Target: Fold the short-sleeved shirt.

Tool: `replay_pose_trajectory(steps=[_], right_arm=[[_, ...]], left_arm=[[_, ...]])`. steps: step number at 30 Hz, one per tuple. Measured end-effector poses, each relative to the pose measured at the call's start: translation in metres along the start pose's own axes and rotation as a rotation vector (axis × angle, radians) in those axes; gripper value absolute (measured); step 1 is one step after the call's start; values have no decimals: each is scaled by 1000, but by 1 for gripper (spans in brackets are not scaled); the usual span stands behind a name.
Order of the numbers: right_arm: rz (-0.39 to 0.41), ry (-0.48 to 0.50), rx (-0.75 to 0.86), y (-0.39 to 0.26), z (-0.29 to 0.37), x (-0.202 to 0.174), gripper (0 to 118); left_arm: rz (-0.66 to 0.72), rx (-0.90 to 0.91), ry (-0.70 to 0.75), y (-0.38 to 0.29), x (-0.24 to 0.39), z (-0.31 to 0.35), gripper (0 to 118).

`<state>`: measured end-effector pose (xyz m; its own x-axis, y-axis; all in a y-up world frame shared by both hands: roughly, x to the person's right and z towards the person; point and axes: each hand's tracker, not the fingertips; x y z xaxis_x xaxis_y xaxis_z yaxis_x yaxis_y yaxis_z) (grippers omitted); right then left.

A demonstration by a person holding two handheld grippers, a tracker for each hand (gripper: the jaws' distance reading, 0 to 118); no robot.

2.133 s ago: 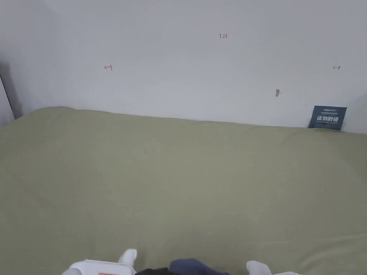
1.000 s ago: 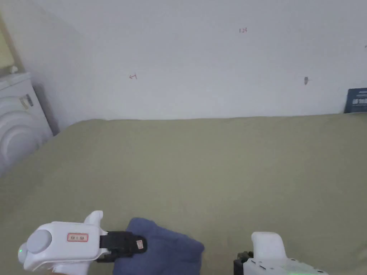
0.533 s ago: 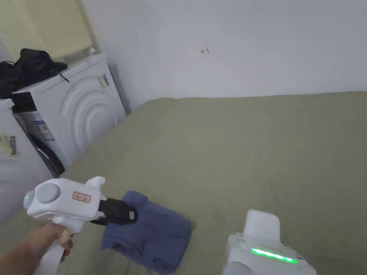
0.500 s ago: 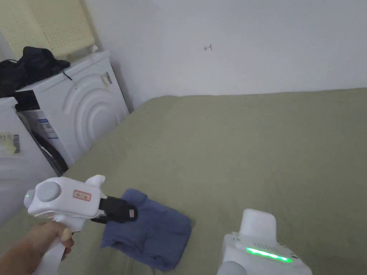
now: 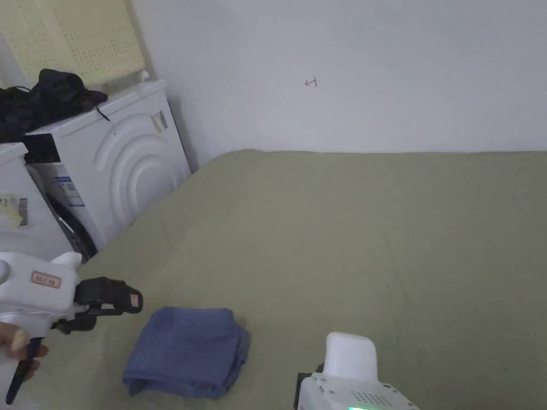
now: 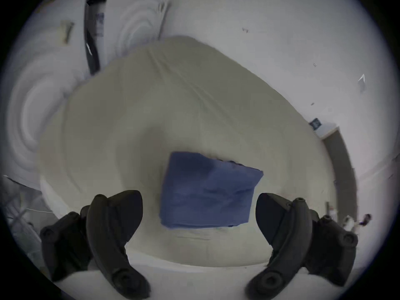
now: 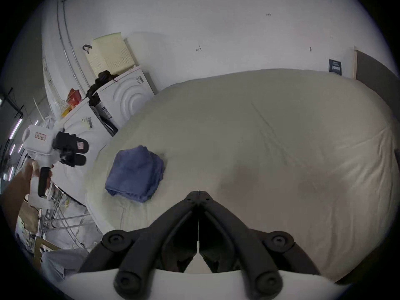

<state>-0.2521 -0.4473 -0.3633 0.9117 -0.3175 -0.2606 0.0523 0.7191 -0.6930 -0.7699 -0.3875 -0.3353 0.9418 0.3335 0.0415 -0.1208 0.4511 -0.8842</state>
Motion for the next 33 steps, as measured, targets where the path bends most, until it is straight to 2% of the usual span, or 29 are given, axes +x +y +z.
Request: replay_pose_trajectory(steps=[1, 2, 3, 4, 5, 6, 11, 15, 17, 21, 25, 28, 33], right_arm=[[4, 0, 5, 1, 7, 8, 0], [18, 3, 20, 0, 16, 17, 0], [36, -10, 45, -3, 26, 29, 0], [36, -29, 49, -4, 34, 39, 0], [27, -31, 54, -5, 45, 53, 0], [23, -29, 61, -7, 54, 65, 0], [28, -71, 116, -9, 101, 129, 0], [46, -120, 203, -14, 148, 186, 0], [70, -156, 230, -18, 172, 214, 0], [6, -259, 312, -28, 218, 266, 0], [38, -385, 349, -35, 247, 300, 0], [44, -418, 378, -44, 260, 316, 0], [91, -476, 360, -49, 265, 322, 0]], left_arm=[[-36, 23, 70, 1, 15, 11, 104], [-76, 55, 113, -1, 32, 18, 85], [-112, 76, 136, -4, 51, 20, 64], [-143, 83, 146, -7, 65, 18, 35], [-183, 104, 169, -11, 90, 14, 13], [-261, 181, 248, -12, 115, 13, 13], [-424, 381, 296, -58, 245, -32, 12], [-427, 467, 121, -101, 332, -87, 12], [-489, 402, 30, -102, 371, -108, 12], [-506, 402, -21, -118, 435, -132, 12], [-501, 482, -12, -136, 476, -141, 12], [-499, 501, -55, -144, 488, -148, 12], [-495, 546, -2, -154, 493, -146, 12]])
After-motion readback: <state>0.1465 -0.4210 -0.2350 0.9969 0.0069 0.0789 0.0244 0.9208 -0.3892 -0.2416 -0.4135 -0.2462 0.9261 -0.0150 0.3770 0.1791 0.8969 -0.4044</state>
